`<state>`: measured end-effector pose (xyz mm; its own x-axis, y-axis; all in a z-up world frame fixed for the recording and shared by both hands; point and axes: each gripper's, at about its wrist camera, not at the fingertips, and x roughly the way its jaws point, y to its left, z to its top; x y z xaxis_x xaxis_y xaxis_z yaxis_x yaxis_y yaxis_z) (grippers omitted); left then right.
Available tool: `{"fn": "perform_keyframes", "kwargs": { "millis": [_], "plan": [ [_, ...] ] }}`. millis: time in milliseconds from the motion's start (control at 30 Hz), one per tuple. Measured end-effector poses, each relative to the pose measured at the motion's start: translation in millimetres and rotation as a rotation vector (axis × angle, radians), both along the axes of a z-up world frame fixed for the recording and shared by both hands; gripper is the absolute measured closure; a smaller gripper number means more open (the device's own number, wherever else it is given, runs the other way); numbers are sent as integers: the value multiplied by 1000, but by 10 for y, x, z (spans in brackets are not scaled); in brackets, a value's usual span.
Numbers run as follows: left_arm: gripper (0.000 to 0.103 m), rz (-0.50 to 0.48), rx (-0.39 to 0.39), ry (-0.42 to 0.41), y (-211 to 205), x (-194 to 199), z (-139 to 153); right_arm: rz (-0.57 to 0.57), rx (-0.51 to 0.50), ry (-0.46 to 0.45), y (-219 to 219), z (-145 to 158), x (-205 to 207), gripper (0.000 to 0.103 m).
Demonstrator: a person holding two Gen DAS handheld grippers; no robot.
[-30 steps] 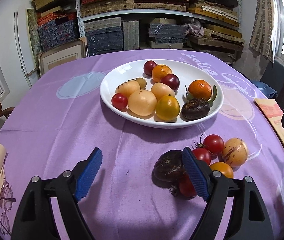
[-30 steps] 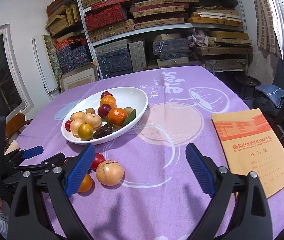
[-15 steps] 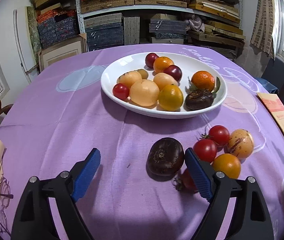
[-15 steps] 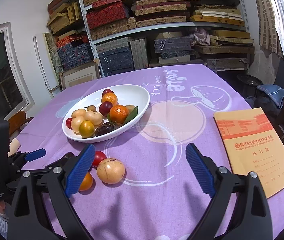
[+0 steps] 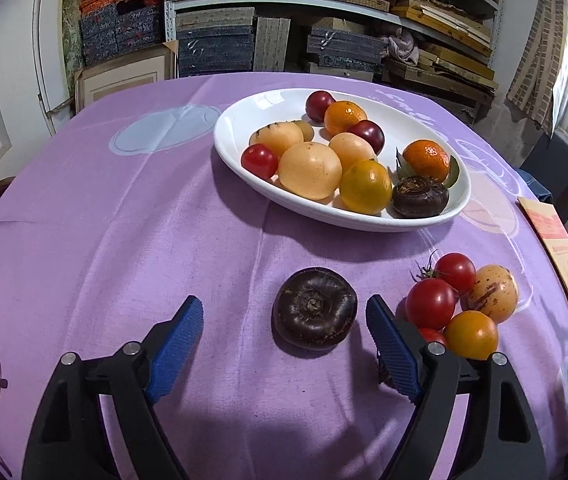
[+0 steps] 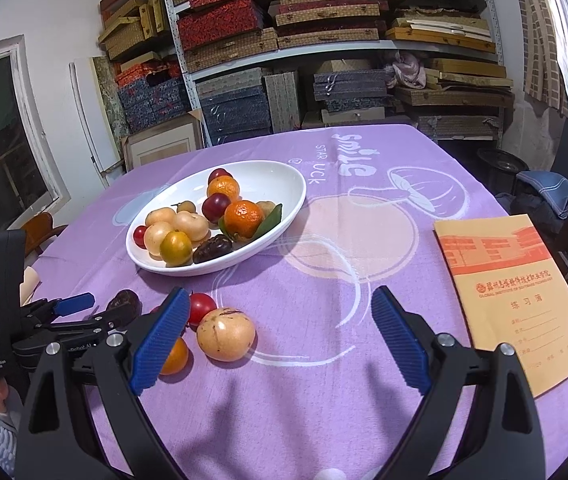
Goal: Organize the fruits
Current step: 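Grasp the dark brown round fruit with the left tool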
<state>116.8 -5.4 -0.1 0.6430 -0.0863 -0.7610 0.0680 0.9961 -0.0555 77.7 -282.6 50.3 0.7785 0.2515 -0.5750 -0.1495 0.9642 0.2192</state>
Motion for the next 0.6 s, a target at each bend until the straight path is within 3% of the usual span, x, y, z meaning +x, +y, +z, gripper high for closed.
{"fn": "perform_keyframes", "kwargs": {
  "millis": [200,400,600],
  "plan": [
    [44,-23,7,18,-50,19,-29,1,-1,1,2,-1,0,13],
    [57,-26,4,6,-48,13,-21,2,-3,0,7,-2,-1,13],
    [61,-32,-5,-2,-29,7,-6,7,-5,10,10,-12,13,13]
  ]
}}
